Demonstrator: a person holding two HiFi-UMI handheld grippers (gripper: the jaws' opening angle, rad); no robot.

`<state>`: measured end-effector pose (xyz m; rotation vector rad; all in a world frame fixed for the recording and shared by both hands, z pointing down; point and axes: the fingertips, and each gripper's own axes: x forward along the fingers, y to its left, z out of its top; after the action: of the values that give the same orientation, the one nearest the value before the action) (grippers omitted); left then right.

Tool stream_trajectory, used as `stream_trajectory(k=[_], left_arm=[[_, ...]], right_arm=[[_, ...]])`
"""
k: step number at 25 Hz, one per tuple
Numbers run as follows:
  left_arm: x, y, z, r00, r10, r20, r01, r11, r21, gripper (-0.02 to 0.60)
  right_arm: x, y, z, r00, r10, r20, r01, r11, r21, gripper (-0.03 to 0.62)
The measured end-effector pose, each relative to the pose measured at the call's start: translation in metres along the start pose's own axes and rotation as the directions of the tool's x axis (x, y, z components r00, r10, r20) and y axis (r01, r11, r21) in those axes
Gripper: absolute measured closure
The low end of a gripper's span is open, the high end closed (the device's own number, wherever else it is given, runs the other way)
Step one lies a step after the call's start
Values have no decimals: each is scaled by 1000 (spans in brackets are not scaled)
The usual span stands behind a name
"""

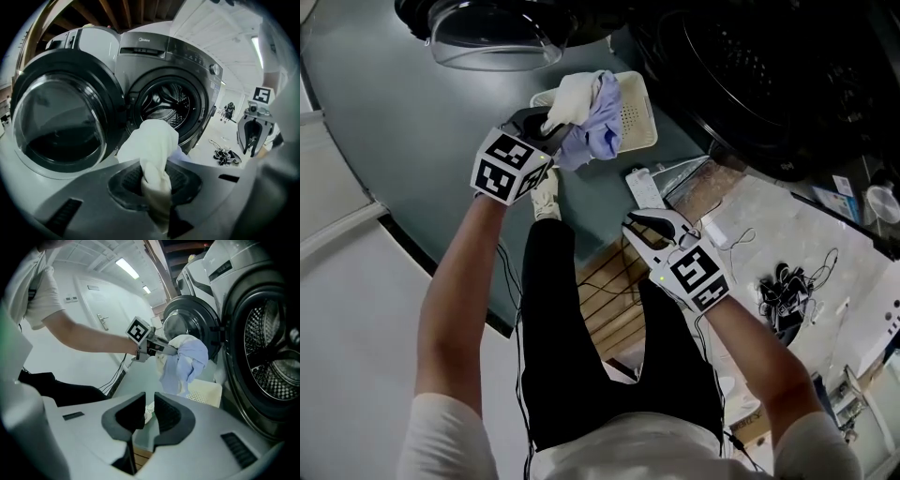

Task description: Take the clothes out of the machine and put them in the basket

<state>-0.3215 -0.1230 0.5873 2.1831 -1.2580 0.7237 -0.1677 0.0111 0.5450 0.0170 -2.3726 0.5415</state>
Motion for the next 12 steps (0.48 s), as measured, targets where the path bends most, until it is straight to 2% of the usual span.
stream_trajectory(k=[4,12], left_arm=[[34,13,-36,998,-40,-56,40,999,9,520],[95,38,-83,981,-117,-158,124,992,37,518]], right_arm=[[26,-10,6,1000,5,-19,-5,1000,23,543],[72,-28,24,999,22,-31,-20,997,72,543]])
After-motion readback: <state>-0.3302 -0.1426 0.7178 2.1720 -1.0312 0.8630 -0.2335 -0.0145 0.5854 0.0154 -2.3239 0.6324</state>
